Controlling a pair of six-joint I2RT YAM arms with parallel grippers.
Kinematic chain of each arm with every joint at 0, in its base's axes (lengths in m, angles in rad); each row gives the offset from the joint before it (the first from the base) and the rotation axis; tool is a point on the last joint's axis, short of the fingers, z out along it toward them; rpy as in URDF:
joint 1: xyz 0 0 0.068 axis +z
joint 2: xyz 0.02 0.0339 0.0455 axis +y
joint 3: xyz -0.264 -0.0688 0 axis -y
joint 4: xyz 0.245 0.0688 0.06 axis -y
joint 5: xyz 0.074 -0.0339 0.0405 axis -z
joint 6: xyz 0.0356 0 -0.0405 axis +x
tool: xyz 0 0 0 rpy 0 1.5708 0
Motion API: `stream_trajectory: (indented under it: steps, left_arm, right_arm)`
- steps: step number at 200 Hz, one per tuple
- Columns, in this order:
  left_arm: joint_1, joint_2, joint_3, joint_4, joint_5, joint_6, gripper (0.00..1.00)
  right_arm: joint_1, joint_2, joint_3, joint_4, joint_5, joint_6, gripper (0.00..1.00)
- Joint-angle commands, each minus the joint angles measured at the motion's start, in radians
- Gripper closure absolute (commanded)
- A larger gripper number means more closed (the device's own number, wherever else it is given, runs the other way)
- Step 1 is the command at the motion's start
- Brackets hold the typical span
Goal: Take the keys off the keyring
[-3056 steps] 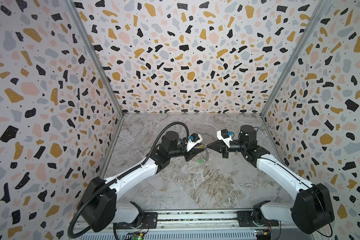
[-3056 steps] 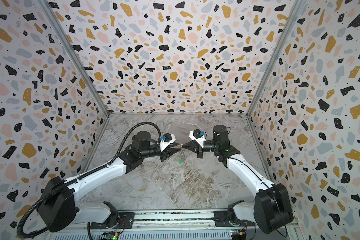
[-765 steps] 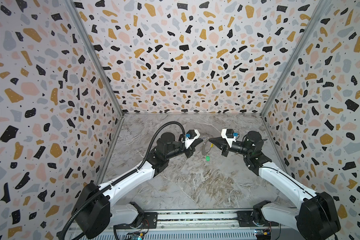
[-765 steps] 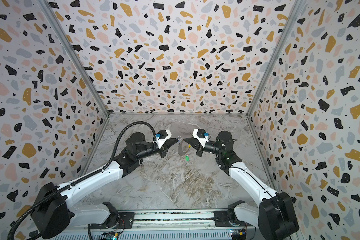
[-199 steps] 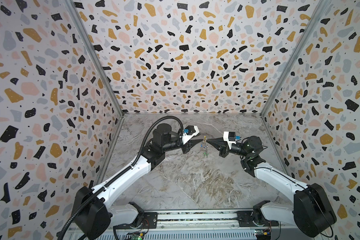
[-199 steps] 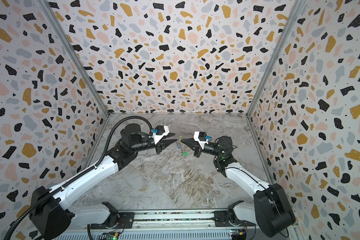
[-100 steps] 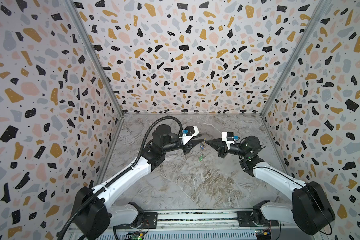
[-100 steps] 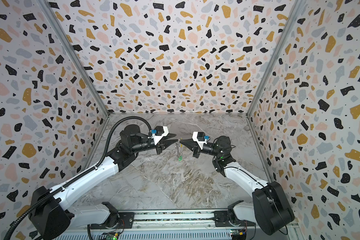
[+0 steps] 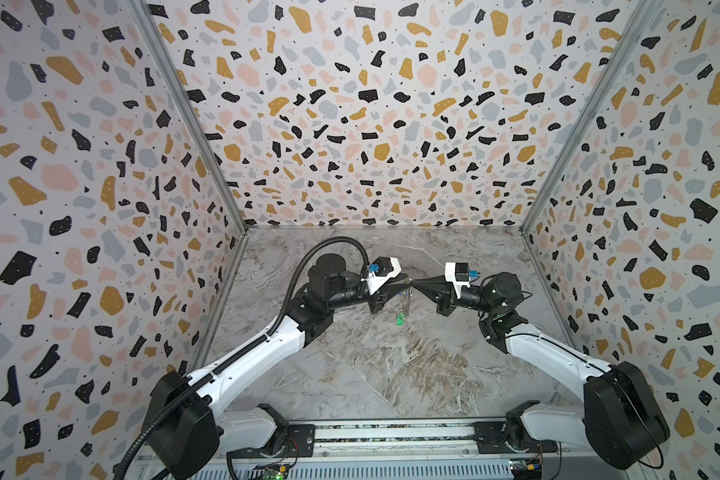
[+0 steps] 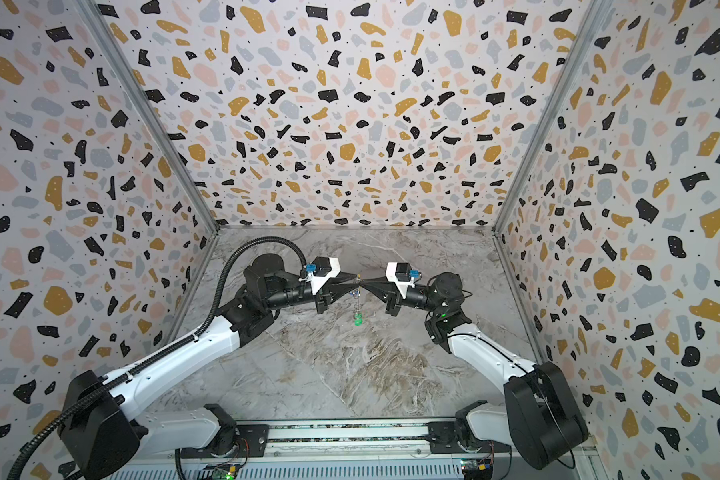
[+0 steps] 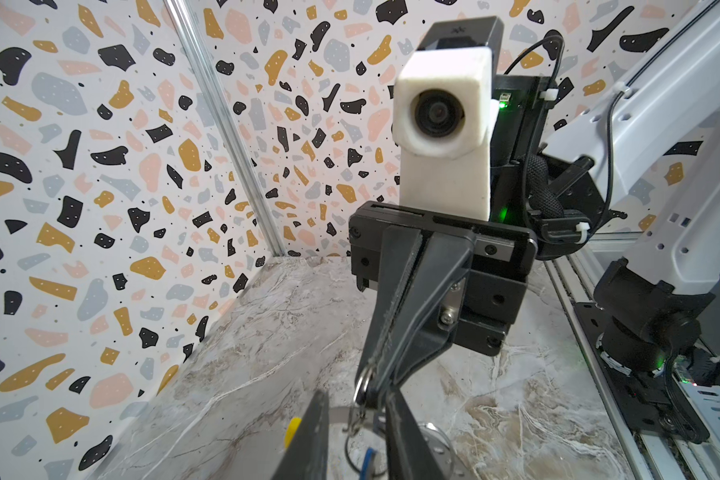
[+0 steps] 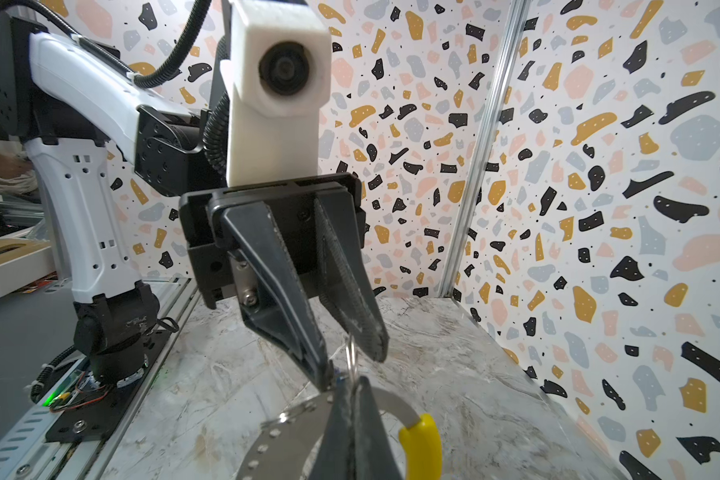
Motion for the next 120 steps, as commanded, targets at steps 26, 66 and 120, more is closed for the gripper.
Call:
stream_trajectory:
  steps: [26,66,120]
  left_arm:
    - [-0.002,-0.003,-0.007,0.064,0.002,-0.02,0.71]
    - [-0.002,-0.065,-0.013,0.03,-0.07,0.006,0.63]
    - [0.004,-0.097,-0.027,0.021,-0.098,0.011,0.7]
  right_arm:
    - [0.002,-0.004,0.031,0.071,-0.031,0.036,1.0]
    - [-0.002,0.002,0.032,0.107,-0.043,0.062,1.0]
    - [-0.003,0.013,0.031,0.126,-0.056,0.073,1.0]
